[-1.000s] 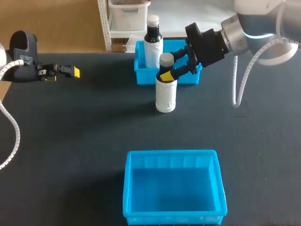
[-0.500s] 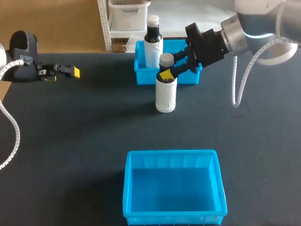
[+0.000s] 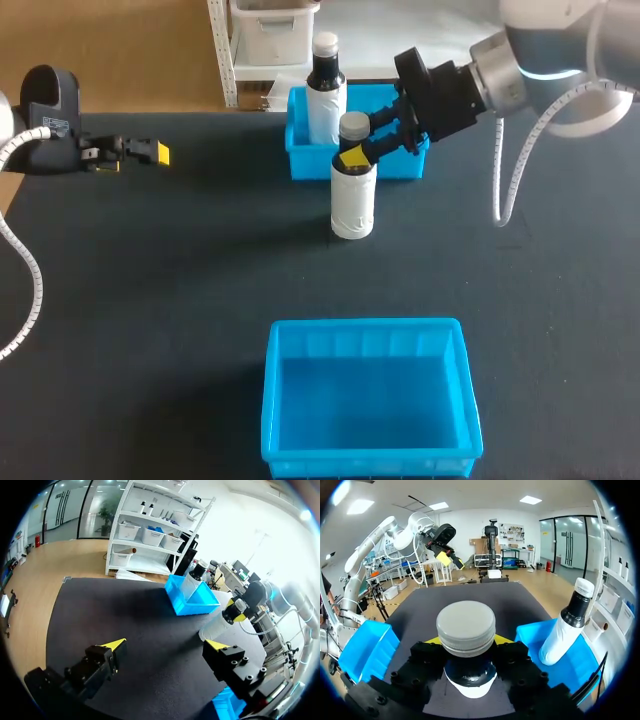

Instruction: Pick up the bottle, and place it in the far bin if it is heavy, or in the near bin if it is light.

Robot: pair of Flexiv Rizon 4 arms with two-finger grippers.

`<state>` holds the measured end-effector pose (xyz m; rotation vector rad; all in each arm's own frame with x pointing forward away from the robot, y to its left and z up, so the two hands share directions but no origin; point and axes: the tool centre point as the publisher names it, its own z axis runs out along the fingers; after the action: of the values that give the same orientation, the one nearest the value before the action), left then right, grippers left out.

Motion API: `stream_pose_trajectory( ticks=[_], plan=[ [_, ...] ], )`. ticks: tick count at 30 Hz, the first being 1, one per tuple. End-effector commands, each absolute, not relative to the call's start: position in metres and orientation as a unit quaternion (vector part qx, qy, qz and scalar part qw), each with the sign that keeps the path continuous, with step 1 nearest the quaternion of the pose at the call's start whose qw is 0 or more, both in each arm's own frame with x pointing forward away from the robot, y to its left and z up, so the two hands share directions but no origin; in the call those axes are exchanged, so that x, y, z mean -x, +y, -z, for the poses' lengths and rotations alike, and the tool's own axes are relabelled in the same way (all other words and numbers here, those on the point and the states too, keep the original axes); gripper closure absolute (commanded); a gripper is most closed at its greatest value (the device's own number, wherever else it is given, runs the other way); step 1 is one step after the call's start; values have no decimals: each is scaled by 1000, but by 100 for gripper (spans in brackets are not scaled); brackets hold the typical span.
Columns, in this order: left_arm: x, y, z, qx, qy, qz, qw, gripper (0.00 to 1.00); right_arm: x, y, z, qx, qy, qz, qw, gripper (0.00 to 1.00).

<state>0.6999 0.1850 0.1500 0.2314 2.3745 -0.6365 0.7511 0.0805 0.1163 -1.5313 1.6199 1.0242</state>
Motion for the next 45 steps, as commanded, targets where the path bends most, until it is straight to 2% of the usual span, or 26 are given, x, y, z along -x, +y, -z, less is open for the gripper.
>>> stream_pose_trajectory(
  ticks=[1,26,45],
  plan=[
    [-700,185,-150,-88,908,243,330,0,-748,78,-117,587,622,-392,340,100],
    [-700,185,-150,-88,908,243,330,0,-742,68,-156,603,613,-377,346,100],
    [-700,185,-150,-88,908,243,330,0,-731,33,-190,588,628,-363,358,100]
  ],
)
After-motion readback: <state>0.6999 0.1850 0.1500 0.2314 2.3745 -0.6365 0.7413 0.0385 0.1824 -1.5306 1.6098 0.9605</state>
